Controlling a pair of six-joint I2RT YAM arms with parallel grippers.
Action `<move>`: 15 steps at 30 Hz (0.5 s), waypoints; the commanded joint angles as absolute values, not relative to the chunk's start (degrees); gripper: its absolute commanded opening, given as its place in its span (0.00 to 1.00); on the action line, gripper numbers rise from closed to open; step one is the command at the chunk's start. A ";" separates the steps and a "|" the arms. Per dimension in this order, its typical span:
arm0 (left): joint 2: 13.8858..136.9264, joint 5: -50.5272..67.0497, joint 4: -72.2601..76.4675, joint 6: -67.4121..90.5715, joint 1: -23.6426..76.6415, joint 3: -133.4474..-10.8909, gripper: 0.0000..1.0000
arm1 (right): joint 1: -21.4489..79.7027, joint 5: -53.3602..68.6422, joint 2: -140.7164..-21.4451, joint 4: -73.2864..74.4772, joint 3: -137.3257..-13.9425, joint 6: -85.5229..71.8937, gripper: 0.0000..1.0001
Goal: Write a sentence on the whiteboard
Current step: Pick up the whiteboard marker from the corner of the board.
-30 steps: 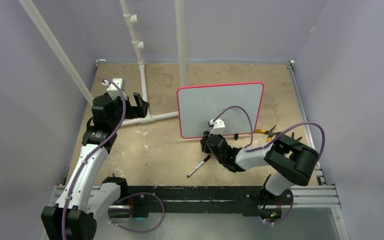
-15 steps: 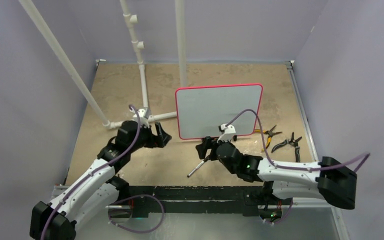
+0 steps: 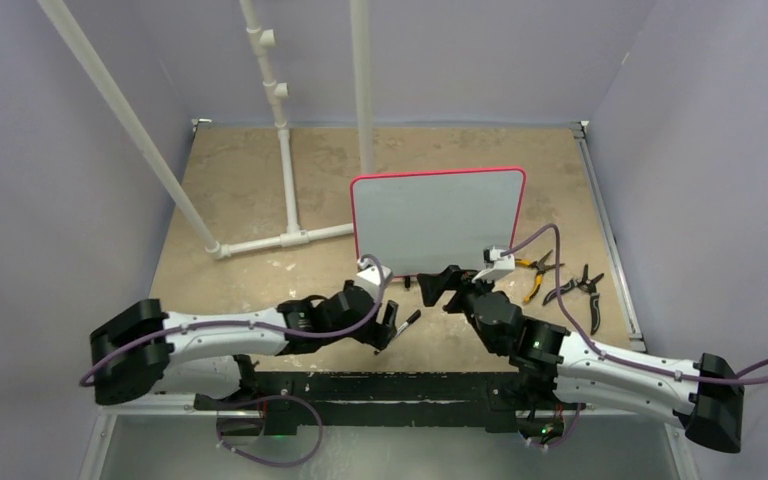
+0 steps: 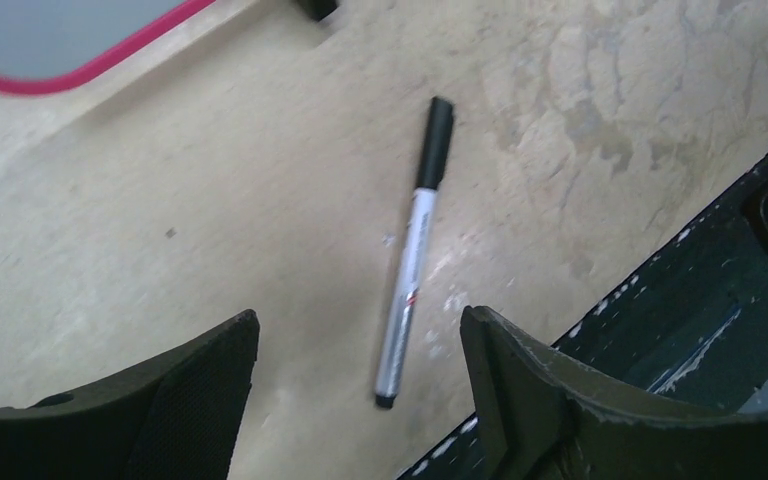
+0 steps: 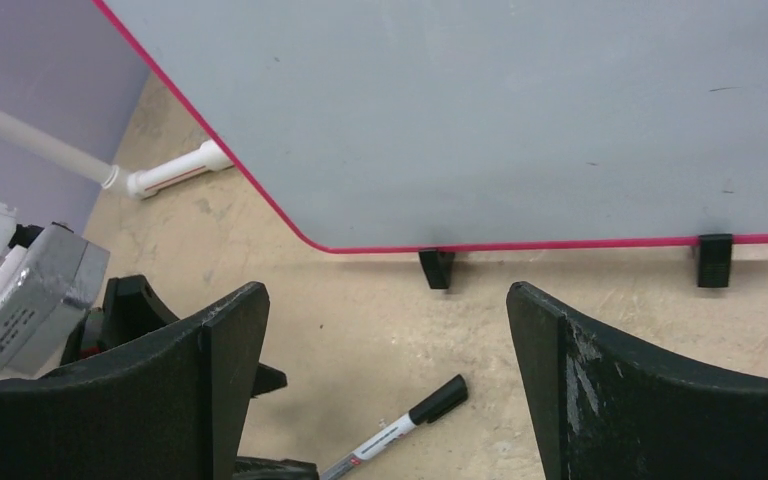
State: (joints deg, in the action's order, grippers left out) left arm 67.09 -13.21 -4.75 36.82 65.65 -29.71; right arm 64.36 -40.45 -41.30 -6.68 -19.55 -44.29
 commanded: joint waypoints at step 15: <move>91.27 -22.91 8.00 31.64 70.31 -45.54 0.55 | 61.17 -46.74 -32.04 -6.12 -14.84 -44.28 0.89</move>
State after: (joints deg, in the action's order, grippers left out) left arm 89.43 -20.27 5.67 33.26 69.91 -42.87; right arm 61.43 -43.90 -33.28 -6.68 -15.16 -43.03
